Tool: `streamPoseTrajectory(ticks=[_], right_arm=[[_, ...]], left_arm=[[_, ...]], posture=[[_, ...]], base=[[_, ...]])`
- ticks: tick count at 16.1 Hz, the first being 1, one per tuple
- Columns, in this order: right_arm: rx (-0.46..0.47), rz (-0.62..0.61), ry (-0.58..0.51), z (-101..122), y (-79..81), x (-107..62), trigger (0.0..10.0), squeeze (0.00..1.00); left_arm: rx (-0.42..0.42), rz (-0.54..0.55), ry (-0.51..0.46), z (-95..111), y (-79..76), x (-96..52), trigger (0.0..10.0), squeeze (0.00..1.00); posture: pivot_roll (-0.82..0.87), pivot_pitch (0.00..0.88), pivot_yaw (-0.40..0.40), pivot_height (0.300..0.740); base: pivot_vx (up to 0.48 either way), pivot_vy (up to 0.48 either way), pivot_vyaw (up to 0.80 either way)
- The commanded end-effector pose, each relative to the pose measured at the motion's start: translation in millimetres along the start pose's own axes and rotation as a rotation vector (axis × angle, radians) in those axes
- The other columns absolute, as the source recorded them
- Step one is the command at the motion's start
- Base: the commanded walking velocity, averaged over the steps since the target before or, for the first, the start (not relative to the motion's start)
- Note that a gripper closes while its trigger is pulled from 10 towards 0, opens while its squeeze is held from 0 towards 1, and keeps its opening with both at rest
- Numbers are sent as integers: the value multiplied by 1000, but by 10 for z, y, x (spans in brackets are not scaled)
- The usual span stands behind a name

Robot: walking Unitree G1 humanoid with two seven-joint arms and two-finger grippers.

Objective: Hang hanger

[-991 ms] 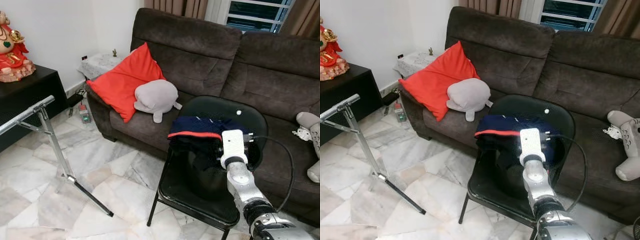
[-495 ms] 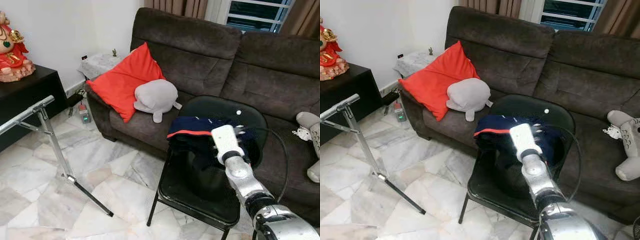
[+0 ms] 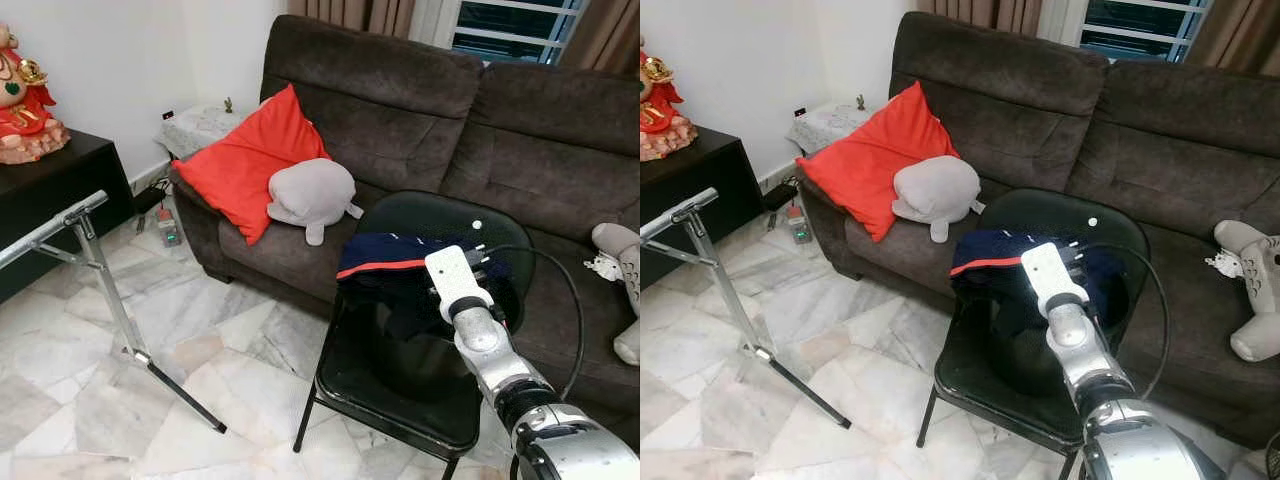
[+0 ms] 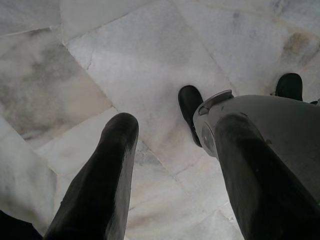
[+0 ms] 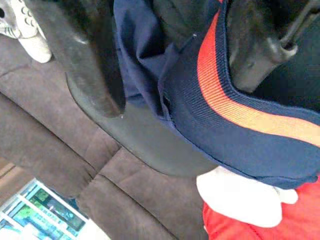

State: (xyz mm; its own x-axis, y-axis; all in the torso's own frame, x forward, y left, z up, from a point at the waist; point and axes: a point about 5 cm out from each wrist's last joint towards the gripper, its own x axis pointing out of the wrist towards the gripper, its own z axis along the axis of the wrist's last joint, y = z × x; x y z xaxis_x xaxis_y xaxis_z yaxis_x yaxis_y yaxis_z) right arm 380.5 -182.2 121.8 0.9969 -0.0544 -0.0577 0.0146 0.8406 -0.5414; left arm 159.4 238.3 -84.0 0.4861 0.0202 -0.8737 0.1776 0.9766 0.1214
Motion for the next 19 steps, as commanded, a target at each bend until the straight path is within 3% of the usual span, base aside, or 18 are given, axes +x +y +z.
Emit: streamPoseTrajectory(ticks=[1, 2, 6, 8, 9, 10, 11, 12, 18, 19], right_arm=[[9, -2, -15, 65, -29, 30, 1882, 0], [8, 8, -10, 62, -17, 30, 10000, 0], [17, 5, 18, 48, -29, 39, 10000, 0], [80, 10, 37, 37, -29, 41, 0, 0], [97, 18, 34, 45, -23, 43, 0, 0], [87, 30, 31, 51, -13, 44, 1333, 0], [87, 37, 29, 55, -7, 45, 4118, 0], [74, 51, 26, 61, 10, 44, 10000, 0], [87, 51, 58, 10, 20, 33, 10000, 0], [93, 46, 53, 19, 16, 35, 0, 0]], left_arm=[[15, -6, 23, -38, -17, -1, 10000, 0], [15, -6, 23, -38, -18, 0, 10000, 0], [15, -8, 26, -39, -16, -1, 10000, 0], [16, -9, 26, -41, -15, -1, 10000, 0], [14, -8, 26, -43, -12, -2, 10000, 0], [15, -7, 26, -43, -11, -3, 10000, 0], [16, -6, 26, -44, -9, -3, 10000, 0], [17, -5, 26, -45, -6, -4, 10000, 0], [24, -1, 38, -85, 28, -18, 10000, 0], [26, 0, 40, -95, 35, -21, 10000, 0]], posture=[[88, 0, -43, 740], [89, 0, -43, 740], [94, 0, -44, 740], [101, 0, -44, 740], [101, 0, -43, 740], [103, 0, -43, 740], [104, 0, -42, 740], [105, 0, -41, 740], [121, 0, -32, 740], [121, 0, -30, 740]], base=[[0, 0, 0], [0, 0, 0], [0, 0, 0], [0, 0, 0], [0, 0, 0], [0, 0, 0], [0, 0, 0], [0, 0, 0], [0, 0, 0], [0, 0, 0]])
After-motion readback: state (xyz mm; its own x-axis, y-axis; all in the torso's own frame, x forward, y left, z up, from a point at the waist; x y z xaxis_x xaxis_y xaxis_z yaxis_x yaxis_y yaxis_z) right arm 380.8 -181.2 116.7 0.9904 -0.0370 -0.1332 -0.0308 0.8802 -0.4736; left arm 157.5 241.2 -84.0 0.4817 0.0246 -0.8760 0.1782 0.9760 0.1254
